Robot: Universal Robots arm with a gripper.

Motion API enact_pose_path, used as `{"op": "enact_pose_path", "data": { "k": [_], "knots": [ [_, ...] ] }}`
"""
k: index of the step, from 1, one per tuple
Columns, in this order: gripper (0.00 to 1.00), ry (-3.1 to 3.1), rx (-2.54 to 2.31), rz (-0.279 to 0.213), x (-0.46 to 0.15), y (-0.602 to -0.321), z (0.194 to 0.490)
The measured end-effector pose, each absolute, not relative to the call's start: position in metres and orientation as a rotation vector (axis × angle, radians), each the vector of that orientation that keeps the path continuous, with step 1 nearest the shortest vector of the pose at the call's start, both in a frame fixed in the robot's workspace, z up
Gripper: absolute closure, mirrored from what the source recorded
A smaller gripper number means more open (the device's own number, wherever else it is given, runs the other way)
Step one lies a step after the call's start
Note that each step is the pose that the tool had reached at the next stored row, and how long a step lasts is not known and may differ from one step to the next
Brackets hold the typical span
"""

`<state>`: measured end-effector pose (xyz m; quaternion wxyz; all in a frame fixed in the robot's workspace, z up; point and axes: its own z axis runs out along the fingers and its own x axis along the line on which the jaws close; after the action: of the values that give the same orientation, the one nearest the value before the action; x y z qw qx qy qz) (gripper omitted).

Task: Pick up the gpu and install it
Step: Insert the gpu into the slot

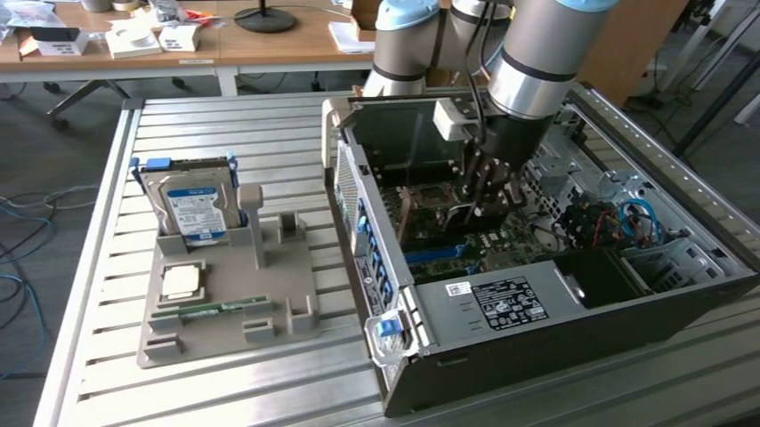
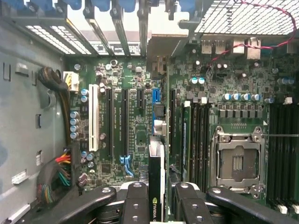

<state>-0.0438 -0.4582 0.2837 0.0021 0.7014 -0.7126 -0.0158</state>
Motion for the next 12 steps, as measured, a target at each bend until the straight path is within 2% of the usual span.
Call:
{"op": "enact_pose_path", "data": {
  "k": [12],
  "knots": [
    [0.73, -2.236, 2.201, -0.049, -0.0472, -0.4606, 0.2832]
  ]
}}
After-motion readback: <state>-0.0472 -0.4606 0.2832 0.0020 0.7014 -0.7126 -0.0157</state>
